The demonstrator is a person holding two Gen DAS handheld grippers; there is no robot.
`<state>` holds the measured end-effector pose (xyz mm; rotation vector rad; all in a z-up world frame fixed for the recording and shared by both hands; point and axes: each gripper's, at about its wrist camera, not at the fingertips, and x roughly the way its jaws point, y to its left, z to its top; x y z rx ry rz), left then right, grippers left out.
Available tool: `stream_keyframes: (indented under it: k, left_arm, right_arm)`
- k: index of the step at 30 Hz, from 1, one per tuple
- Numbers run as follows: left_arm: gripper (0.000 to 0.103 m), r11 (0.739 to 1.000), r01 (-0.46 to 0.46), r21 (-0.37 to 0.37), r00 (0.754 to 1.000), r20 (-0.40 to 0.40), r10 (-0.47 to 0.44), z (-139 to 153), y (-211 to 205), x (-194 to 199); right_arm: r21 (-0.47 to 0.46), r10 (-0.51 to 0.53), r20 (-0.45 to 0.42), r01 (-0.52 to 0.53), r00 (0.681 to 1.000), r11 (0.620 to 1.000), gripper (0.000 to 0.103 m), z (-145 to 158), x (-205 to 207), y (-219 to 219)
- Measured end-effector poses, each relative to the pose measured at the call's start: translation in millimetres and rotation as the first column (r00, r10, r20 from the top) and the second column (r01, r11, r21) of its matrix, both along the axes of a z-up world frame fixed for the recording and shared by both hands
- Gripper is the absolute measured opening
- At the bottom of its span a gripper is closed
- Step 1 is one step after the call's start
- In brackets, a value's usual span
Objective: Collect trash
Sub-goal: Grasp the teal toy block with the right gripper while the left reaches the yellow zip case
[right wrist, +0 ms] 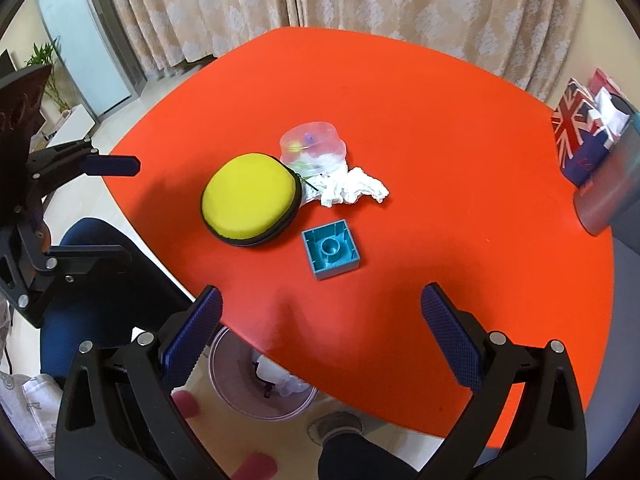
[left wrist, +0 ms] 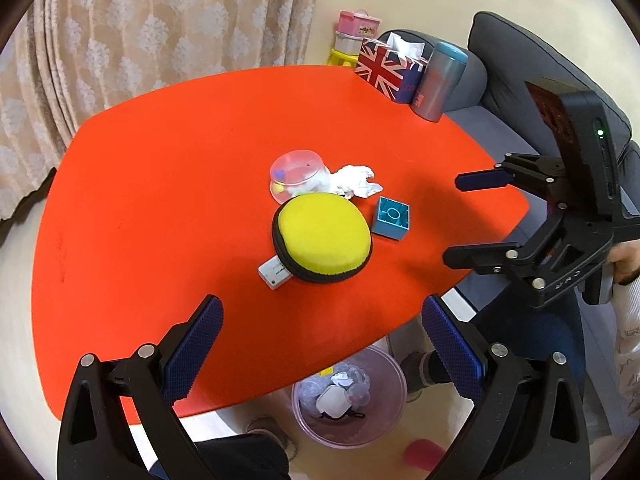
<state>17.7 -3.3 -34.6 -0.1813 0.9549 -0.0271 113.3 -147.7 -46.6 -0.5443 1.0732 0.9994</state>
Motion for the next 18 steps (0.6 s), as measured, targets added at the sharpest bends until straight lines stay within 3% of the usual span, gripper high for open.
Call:
stream_keyframes:
  k: [3,6,18]
  left_arm:
    - [0.095,1.0,0.008,0.005,1.0,-0.011,-0.008,-4,2,7]
    - [0.095,1.0,0.013,0.006,1.0,-0.022,-0.013,-6,3,12]
    - [0.095,0.999,0.032,0.004,0.998,-0.051,-0.032,-14,4,24]
  right_arm:
    - [-0.008,0.01,-0.004,-0.01,1.0,1.0,0.096,-6,4,4]
    - [-0.027,0.021,-0.009,-0.021,1.0,0.999,0.084,-14,9,9]
    - [-0.027,0.058,-0.044,-0.059,0.997,0.998,0.058,-32,16,21]
